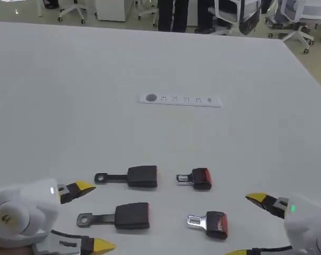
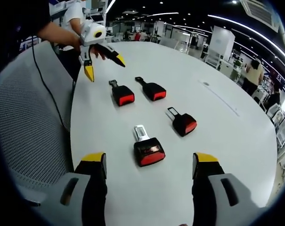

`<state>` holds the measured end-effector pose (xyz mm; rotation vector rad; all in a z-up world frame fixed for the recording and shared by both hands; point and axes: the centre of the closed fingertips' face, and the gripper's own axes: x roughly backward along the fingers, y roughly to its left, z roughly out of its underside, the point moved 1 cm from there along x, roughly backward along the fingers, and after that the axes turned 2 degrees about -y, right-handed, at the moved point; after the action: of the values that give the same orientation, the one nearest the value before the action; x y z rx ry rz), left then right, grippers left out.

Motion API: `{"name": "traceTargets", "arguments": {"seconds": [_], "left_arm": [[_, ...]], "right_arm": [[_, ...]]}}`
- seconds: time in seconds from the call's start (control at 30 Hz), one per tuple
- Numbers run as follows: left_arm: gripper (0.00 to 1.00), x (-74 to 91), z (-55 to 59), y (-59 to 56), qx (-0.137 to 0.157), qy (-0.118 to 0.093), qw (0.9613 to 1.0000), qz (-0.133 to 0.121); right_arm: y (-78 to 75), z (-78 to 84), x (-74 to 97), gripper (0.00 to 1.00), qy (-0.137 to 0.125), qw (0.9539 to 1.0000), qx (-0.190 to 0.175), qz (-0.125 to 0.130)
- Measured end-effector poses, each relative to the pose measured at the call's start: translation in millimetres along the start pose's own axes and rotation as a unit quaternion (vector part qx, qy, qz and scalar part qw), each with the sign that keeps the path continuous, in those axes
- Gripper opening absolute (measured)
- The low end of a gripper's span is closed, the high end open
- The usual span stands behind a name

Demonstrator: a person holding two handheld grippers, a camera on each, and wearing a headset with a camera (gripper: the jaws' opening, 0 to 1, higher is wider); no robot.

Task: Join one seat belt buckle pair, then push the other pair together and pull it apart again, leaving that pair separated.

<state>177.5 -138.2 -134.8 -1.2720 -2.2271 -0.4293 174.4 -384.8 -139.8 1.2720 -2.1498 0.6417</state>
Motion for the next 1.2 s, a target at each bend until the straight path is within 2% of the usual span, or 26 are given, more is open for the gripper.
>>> {"name": "traceTargets", "arguments": {"seconds": [0.1, 0.2, 0.37, 0.5, 0.63, 0.73, 1.0, 1.2], "left_arm": [[0.71, -9.6, 3.8, -3.9, -0.006, 0.021, 0.9997, 0.014], [0.68, -18.8, 10.1, -3.6, -0.015, 0.033, 0.9991, 0.02], [0.61, -31.3, 4.3, -5.1, -0.027, 0.047, 0.9981, 0.028], [0.57, -40.9, 7.1, -3.1, -0.041, 0.061, 0.9966, 0.038], [0.51, -48.8, 13.2, -1.3, -0.057, 0.083, 0.9937, 0.049], [0.48, -55.0, 20.4, 0.0, -0.063, 0.107, 0.9906, 0.057], [0.41, -66.1, 28.9, 1.1, -0.073, 0.131, 0.9854, 0.08], [0.35, -67.0, 27.7, 2.2, -0.08, 0.144, 0.9822, 0.091]], "right_arm": [[-0.5, 2.2, -4.0, 0.69, 0.006, 0.9999, 0.006, -0.007], [-1.0, 7.5, -8.9, 0.65, 0.02, 0.9995, 0.018, -0.014], [-1.8, 13.5, -16.9, 0.57, 0.038, 0.9985, 0.033, -0.022], [-2.4, 17.3, -22.8, 0.51, 0.05, 0.9976, 0.04, -0.028], [-3.1, 20.4, -26.8, 0.48, 0.059, 0.9968, 0.041, -0.035], [-3.6, 25.7, -31.3, 0.41, 0.071, 0.9954, 0.043, -0.047], [-5.8, 33.5, -40.0, 0.33, 0.086, 0.9934, 0.046, -0.059], [-8.5, 36.9, -44.0, 0.31, 0.09, 0.9925, 0.05, -0.065]]}}
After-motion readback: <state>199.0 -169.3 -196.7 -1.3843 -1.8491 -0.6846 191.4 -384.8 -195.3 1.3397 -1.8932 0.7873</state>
